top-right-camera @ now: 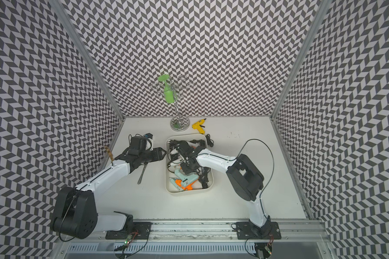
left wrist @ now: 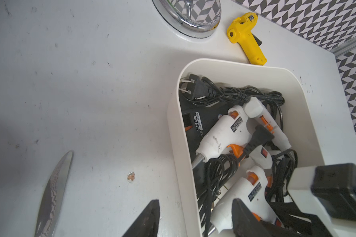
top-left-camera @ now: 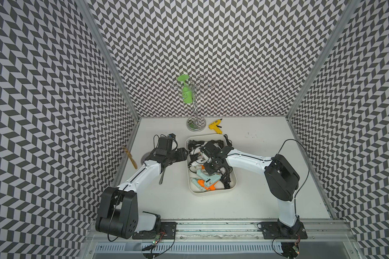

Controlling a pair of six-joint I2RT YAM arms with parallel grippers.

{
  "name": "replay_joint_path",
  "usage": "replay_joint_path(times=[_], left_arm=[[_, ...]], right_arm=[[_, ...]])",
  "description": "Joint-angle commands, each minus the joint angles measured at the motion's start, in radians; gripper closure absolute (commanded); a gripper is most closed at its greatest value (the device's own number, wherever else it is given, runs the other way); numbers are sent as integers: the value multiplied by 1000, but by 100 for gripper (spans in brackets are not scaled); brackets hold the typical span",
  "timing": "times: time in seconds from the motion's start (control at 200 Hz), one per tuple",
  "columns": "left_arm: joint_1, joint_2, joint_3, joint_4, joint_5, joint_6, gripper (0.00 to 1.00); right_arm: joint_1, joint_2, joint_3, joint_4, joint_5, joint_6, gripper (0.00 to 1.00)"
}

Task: Put the hot melt glue gun into the storage box
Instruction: Place the hot melt adhesive gun in the storage box.

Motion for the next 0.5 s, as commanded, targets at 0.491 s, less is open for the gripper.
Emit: replay_joint_path(times=[0.491], left_arm=[[-5, 24, 28, -46, -17, 38, 40]], right_arm=[[-11, -120, 221, -169, 215, -76, 42]])
